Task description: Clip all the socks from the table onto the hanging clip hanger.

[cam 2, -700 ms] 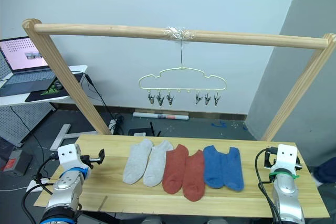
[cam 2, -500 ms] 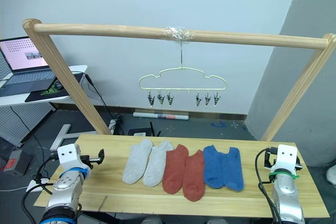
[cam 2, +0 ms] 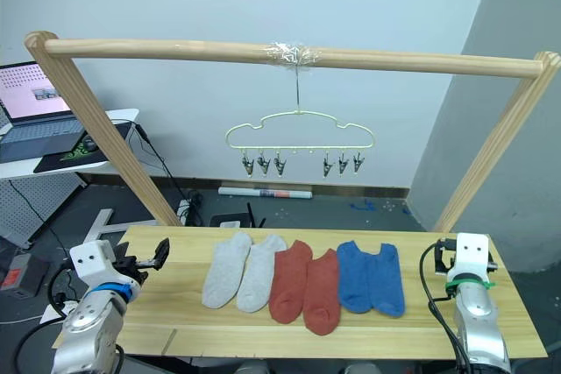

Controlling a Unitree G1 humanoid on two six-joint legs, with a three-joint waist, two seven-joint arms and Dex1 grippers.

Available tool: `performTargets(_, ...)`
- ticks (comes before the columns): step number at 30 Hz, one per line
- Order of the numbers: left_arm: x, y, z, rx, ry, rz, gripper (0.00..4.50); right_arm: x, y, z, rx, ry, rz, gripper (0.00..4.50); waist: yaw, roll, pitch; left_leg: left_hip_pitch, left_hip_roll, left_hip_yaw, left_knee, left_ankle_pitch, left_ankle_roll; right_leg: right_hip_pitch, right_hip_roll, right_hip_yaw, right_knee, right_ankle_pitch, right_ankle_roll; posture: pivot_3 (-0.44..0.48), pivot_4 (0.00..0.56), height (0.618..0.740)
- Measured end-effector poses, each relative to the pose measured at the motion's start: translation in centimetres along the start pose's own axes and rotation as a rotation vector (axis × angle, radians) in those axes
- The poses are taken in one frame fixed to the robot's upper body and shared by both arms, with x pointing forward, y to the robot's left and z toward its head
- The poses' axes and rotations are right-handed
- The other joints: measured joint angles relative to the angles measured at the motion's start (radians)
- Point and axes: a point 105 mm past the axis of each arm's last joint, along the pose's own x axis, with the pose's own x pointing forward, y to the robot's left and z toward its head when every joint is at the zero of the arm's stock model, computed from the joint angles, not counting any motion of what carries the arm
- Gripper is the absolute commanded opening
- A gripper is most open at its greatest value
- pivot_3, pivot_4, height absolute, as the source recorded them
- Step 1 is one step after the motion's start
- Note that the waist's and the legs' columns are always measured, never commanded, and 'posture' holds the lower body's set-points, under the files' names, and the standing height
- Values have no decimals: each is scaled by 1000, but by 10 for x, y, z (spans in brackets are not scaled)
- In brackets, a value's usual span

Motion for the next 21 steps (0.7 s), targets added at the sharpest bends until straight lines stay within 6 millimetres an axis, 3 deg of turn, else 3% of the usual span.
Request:
performTargets(3, -3, -27, 32, 41, -76, -120, 4459, 3, 19, 17, -14, -42, 126, 4500, 6, 1, 20, 2, -1, 0, 1, 1, 1, 4, 0, 1, 0, -1, -2, 162, 94, 740)
performTargets(6, 4, -61, 65, 66, -180, -233, 3869, 6, 45, 41, -41, -107, 270, 4500, 8, 4, 39, 3, -5, 0, 1, 3, 4, 5, -1, 6, -1, -1, -2, 157, 113, 740)
performTargets(8, 10, -79, 81, 49, -231, -277, 3235, 6, 59, 59, -65, -161, 352, 4500, 6, 4, 49, 1, -5, 0, 1, 3, 4, 5, -1, 6, -1, 0, 0, 149, 132, 740)
performTargets(10, 16, -93, 86, 40, -238, -305, 2672, 4, 69, 73, -87, -200, 429, 4500, 6, 3, 60, 0, -5, 0, 1, 3, 5, 5, -1, 6, -1, 2, 5, 142, 142, 740)
performTargets(15, 37, -137, 101, 6, -265, -385, 2672, -14, 117, 116, -106, -318, 713, 4500, 4, 2, 90, -6, -5, -3, 1, 3, 5, 0, 0, 3, -2, 4, 6, 115, 170, 740)
performTargets(21, 55, -153, 102, -19, -269, -374, 2672, -41, 159, 163, -47, -443, 953, 4500, 3, 0, 114, -9, -5, -5, 1, 3, 5, -2, -1, 1, -2, 5, 4, 97, 180, 740)
